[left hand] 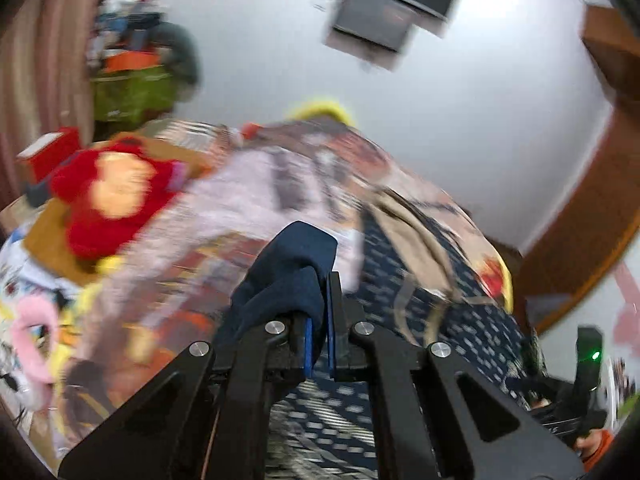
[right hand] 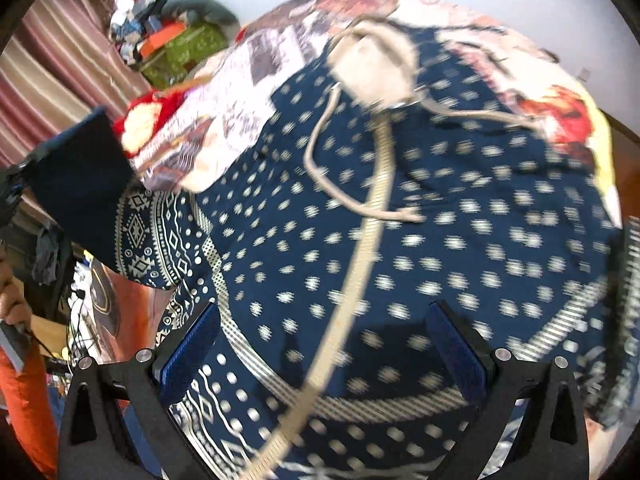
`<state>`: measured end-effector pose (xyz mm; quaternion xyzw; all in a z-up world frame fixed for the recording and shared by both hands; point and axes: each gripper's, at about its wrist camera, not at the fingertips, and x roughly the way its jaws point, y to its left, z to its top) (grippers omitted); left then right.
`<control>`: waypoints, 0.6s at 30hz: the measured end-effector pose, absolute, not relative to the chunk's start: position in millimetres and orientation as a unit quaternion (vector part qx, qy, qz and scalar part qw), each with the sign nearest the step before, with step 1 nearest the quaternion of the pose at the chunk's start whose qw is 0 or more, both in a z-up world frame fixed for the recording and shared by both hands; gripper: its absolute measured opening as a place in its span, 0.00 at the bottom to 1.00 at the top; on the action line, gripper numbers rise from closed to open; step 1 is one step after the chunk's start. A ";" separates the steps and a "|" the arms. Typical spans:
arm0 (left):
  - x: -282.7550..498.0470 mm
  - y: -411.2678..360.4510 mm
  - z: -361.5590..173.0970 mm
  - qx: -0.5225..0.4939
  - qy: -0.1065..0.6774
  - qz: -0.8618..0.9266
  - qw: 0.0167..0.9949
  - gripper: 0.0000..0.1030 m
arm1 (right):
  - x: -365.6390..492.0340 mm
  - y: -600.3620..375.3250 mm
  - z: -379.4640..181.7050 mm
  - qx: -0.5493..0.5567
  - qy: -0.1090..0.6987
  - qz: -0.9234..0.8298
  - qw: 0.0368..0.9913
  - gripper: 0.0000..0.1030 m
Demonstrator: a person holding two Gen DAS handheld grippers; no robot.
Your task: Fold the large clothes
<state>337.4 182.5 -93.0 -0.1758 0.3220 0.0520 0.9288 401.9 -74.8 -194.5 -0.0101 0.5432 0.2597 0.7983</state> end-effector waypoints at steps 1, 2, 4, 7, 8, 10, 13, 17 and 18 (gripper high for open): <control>346.5 164.2 -98.9 -0.169 0.333 0.035 0.927 0.04 | 399.6 -83.2 -190.0 -0.009 0.539 0.257 0.802 1.00; 356.4 142.9 -107.2 -0.162 0.347 0.018 0.924 0.04 | 396.4 -93.8 -184.2 -0.009 0.533 0.252 0.808 1.00; 368.7 105.0 -125.7 -0.145 0.374 -0.010 0.916 0.04 | 390.9 -112.6 -177.0 -0.011 0.525 0.243 0.816 1.00; 379.7 50.0 -166.2 -0.120 0.433 -0.049 0.892 0.04 | 384.9 -141.1 -173.5 -0.012 0.522 0.228 0.822 1.00; 380.6 35.9 -180.4 -0.116 0.453 -0.057 0.882 0.04 | 384.2 -152.2 -173.3 -0.009 0.524 0.223 0.822 1.00; 382.3 16.8 -206.0 -0.112 0.491 -0.073 0.861 0.04 | 382.1 -167.8 -176.2 -0.004 0.529 0.214 0.821 1.00; 374.7 -3.0 -230.3 -0.080 0.530 -0.086 0.840 0.04 | 380.2 -185.5 -180.8 0.006 0.536 0.203 0.819 1.00; 349.2 4.0 -221.5 -0.058 0.532 -0.107 0.838 0.15 | 380.4 -187.9 -183.7 0.016 0.540 0.203 0.817 1.00; 341.6 13.5 -214.4 -0.065 0.526 -0.105 0.842 0.25 | 380.3 -183.7 -183.3 0.016 0.539 0.206 0.817 1.00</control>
